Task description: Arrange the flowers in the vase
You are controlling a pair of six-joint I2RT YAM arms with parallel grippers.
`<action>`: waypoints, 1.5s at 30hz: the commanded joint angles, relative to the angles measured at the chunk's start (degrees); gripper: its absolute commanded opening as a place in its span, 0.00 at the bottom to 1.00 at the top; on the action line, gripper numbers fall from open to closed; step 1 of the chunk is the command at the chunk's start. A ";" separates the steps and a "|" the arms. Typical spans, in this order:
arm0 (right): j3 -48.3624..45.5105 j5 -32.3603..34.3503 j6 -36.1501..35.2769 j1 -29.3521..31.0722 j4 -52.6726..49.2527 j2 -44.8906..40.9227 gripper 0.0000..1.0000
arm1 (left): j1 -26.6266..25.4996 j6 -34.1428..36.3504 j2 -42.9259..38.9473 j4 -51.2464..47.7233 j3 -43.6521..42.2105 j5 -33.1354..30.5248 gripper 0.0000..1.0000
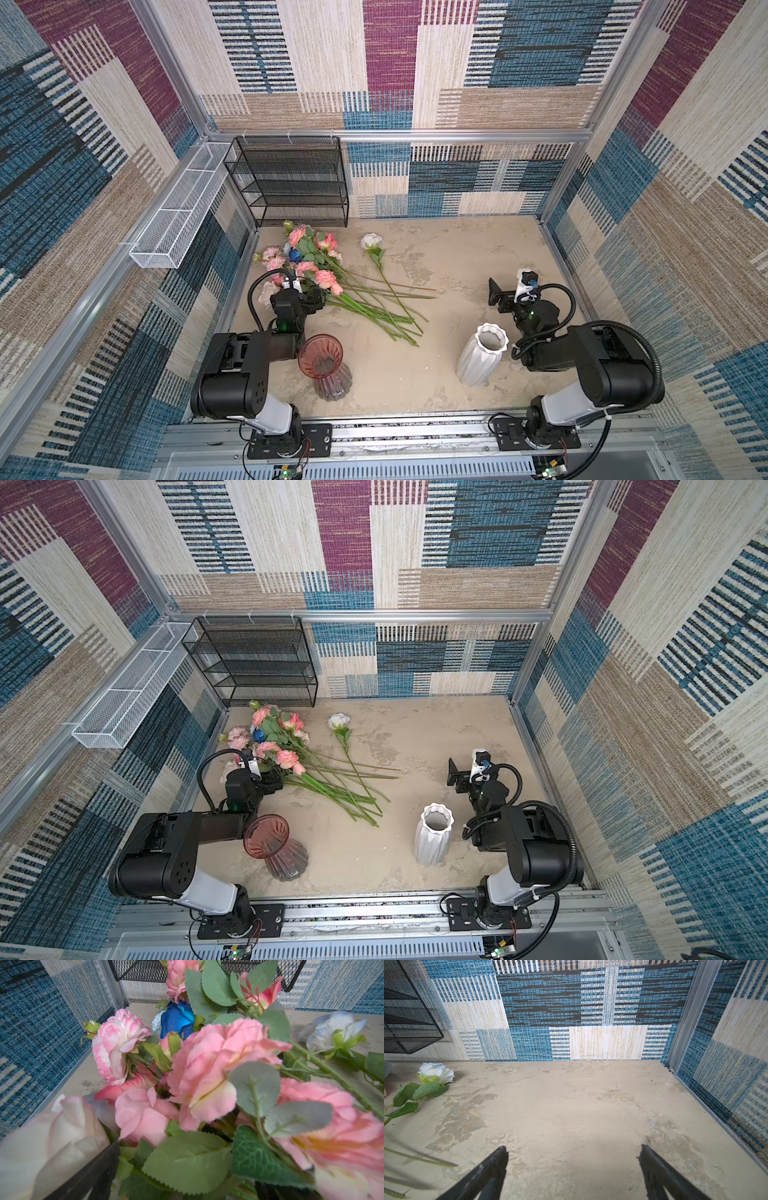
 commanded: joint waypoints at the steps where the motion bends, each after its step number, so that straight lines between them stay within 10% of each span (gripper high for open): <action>1: 0.03 0.46 -0.41 0.09 1.77 -0.07 1.00 | 0.01 1.99 0.00 1.19 0.33 0.73 0.99; 38: -0.07 0.12 -0.22 -0.09 1.72 -0.36 1.00 | 0.19 1.55 -0.90 0.69 0.43 -0.06 0.99; 45: 8.04 1.42 0.07 -0.09 -16.64 -6.59 1.00 | 1.41 -1.45 -6.58 -15.72 6.30 -3.28 0.99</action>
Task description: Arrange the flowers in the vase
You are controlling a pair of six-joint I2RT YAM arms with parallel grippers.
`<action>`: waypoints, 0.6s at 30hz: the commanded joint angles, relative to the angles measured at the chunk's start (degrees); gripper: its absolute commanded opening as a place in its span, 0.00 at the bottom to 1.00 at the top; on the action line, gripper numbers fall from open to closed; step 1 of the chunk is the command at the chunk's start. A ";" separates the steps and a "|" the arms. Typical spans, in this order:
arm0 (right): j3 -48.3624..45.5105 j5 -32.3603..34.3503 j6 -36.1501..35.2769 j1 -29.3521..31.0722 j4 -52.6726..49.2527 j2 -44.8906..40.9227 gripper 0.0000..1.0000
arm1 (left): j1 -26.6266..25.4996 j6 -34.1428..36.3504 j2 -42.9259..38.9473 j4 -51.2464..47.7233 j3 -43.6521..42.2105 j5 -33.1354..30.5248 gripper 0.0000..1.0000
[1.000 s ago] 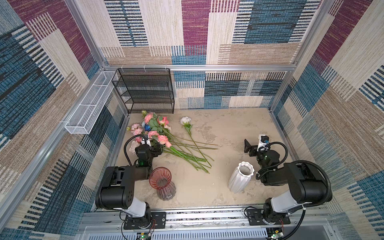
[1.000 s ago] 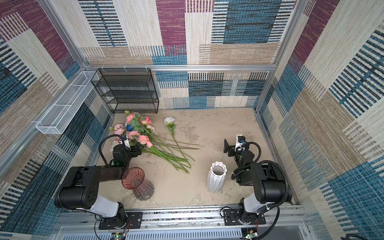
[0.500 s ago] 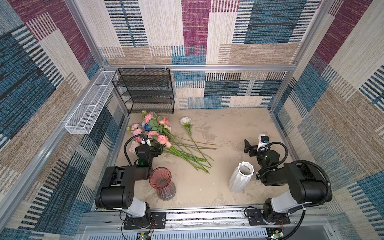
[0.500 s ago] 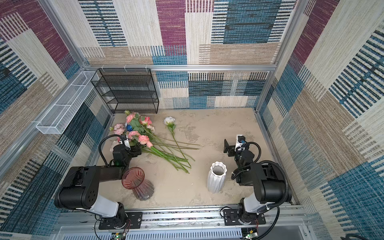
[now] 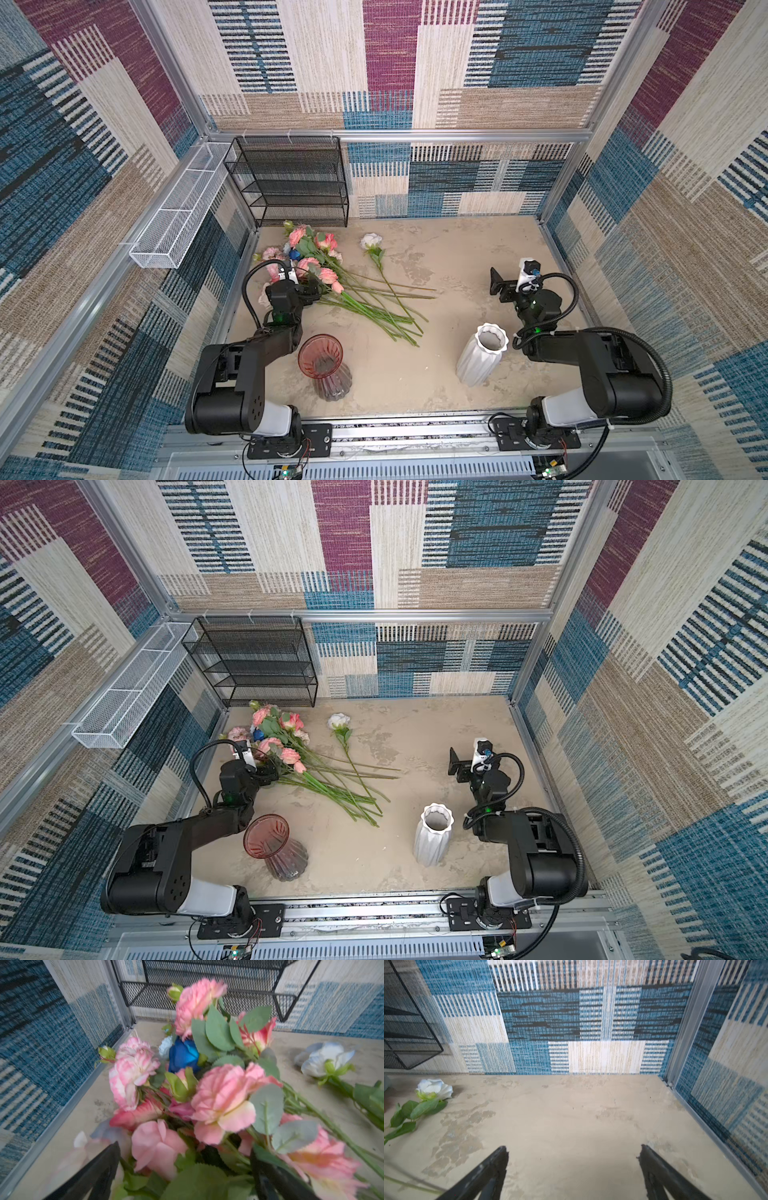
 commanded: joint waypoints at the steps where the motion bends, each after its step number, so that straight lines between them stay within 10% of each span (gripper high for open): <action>1: 1.50 2.13 0.40 0.09 -8.21 -2.45 1.00 | 0.41 -1.61 -1.50 -7.67 1.10 -3.50 0.99; 11: 9.15 16.11 9.94 0.09 -22.55 -11.27 1.00 | 1.22 -5.23 -9.37 -24.62 12.54 -4.46 0.99; 16: 20.05 29.78 35.15 -0.03 -45.88 -10.39 1.00 | 1.18 -16.11 -16.61 -24.27 14.21 -10.83 0.99; 18: 24.67 25.80 40.37 -1.91 -56.23 -9.25 1.00 | 1.46 -25.30 -19.42 -28.18 16.05 -15.28 0.99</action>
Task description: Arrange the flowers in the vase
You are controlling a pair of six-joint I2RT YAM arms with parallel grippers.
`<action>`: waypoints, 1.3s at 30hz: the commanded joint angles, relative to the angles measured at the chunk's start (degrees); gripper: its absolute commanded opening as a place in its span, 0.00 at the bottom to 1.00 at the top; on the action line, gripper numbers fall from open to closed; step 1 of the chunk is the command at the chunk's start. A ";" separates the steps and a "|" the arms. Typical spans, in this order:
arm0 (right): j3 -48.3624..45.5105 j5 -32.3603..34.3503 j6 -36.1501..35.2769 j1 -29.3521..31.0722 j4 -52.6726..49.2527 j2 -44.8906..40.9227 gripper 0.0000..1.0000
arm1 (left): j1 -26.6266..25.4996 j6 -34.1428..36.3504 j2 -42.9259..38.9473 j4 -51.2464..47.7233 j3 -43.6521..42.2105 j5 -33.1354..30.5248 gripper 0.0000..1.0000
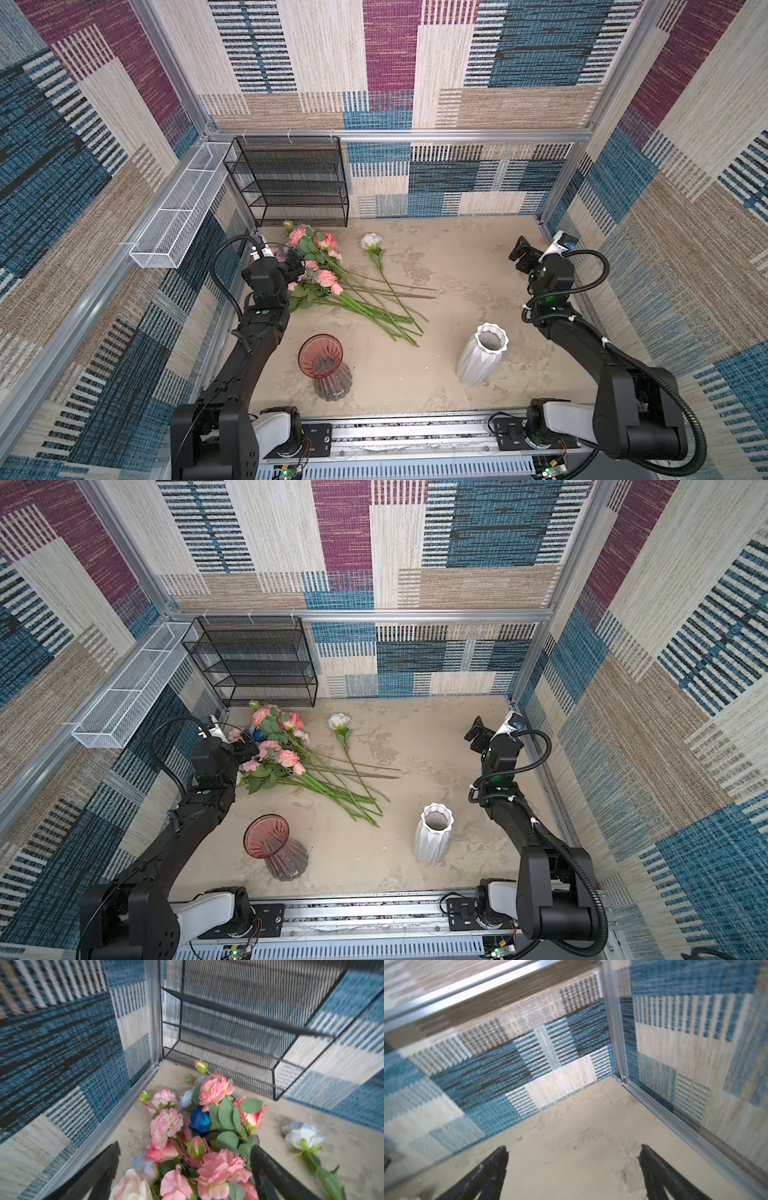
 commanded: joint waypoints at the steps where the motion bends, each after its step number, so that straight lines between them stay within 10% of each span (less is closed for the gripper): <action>1: 4.09 -0.10 12.94 -1.67 -17.29 1.07 1.00 | 0.67 -14.92 -3.91 -4.28 2.31 -5.65 0.99; 6: 1.44 -8.22 13.69 -1.68 -10.59 -2.10 1.00 | 3.71 -16.65 -10.73 2.26 0.54 16.75 0.99; 10: 4.20 -13.70 11.16 -1.59 -14.28 -2.78 1.00 | 6.31 -29.99 -12.60 -5.14 2.08 19.79 0.99; 15: 5.88 -17.30 9.62 -1.20 -19.61 -5.21 1.00 | 7.43 -34.56 -13.33 6.36 -0.95 33.14 0.99; 23: 10.53 -17.69 6.20 6.88 -37.79 -11.51 1.00 | 7.27 -34.45 -15.72 -7.22 3.02 47.57 0.90; 39: 25.35 -12.39 8.03 23.84 -71.02 -16.45 1.00 | 0.52 -21.51 -20.08 -27.61 4.40 55.20 0.98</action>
